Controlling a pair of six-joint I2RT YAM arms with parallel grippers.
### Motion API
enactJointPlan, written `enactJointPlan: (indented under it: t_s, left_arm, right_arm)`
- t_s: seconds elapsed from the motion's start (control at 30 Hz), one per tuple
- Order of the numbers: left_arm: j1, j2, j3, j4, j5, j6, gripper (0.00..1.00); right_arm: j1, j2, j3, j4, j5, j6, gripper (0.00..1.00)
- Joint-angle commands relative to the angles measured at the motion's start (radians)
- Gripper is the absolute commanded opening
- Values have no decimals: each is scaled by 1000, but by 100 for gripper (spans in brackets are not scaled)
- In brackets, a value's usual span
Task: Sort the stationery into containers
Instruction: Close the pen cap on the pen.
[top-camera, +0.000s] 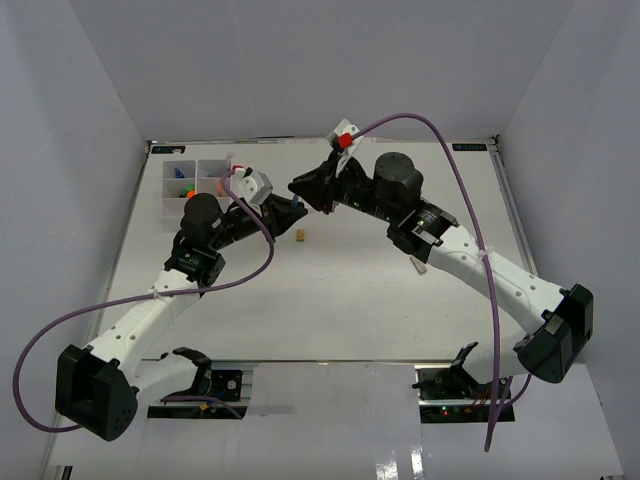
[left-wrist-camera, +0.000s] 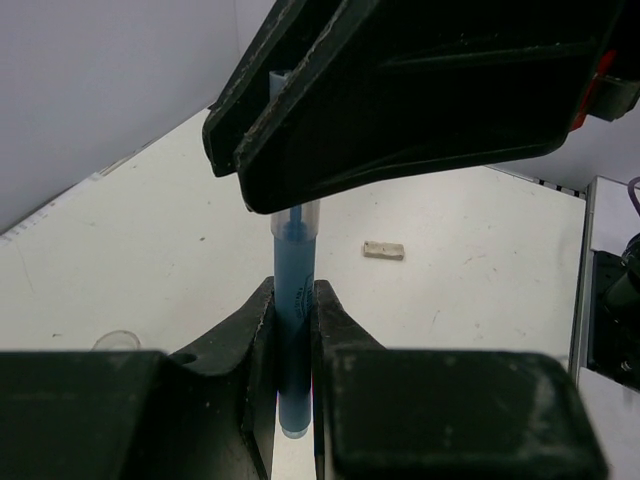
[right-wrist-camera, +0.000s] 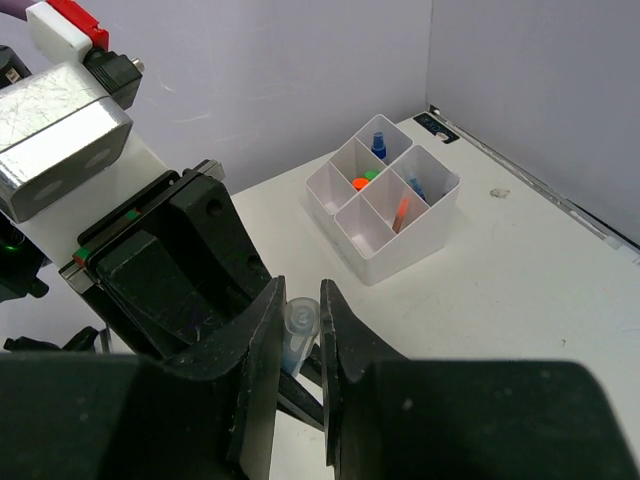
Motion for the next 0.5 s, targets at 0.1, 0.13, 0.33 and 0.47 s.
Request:
enactJointPlan:
  t_s: [0.1,0.13,0.33,0.47]
  left_arm:
    - [4,-51,164,275,-76,9,0]
    - [4,-47,166,280,-73,12,0]
    - [4,-46,167,319,-99,24,0]
    - [4,-49,161,373,-132,13,0]
  right_arm:
    - [15,95,-93,-429,-79,-77,8]
    - [16,101,-96,-436,-94,-82,8]
    - [15,114,-116,-450,-116,-90,8]
    - [15,132,-124,-459,-148,-90,8]
